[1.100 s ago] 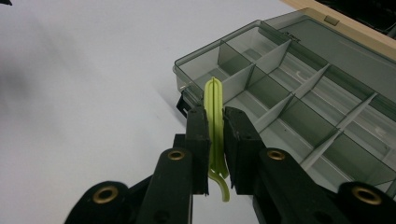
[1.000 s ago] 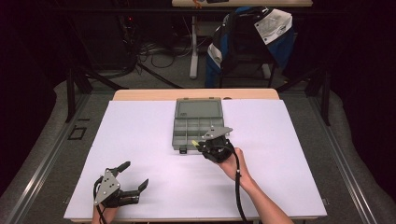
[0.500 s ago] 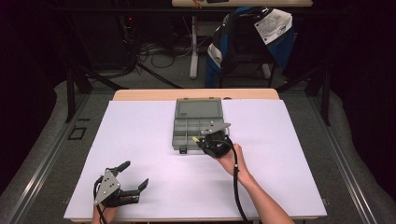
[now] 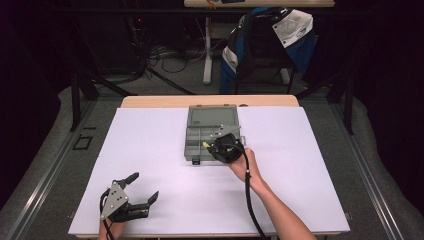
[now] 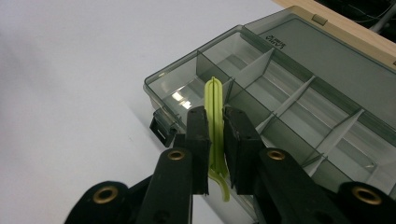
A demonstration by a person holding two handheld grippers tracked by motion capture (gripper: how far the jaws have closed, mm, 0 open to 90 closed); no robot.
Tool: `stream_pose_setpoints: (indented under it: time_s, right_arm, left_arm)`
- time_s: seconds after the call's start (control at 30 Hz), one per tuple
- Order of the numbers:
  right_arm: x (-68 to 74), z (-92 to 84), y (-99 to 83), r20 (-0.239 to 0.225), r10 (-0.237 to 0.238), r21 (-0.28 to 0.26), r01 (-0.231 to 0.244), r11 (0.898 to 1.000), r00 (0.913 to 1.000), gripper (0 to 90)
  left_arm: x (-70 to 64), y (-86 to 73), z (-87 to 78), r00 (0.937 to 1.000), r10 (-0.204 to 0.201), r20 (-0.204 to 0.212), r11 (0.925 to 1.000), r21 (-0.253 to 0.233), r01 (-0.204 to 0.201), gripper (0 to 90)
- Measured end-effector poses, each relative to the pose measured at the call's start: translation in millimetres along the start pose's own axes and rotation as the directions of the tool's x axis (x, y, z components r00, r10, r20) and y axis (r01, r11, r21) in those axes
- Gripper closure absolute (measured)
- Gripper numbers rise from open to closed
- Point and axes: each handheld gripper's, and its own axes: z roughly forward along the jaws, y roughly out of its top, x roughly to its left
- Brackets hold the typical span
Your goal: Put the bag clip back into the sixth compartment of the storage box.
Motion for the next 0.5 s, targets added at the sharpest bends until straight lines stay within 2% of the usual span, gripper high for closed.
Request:
stream_pose_setpoints:
  time_s: [0.5]
  right_arm:
    - [-8.5, 7.6, 8.5, 0.015, 0.019, 0.017, -0.020, 1.000, 0.9997, 80.5]
  left_arm:
    - [0.1, 0.2, -0.6, 0.9999, 0.008, -0.009, 0.9999, -0.006, -0.008, 10.6]
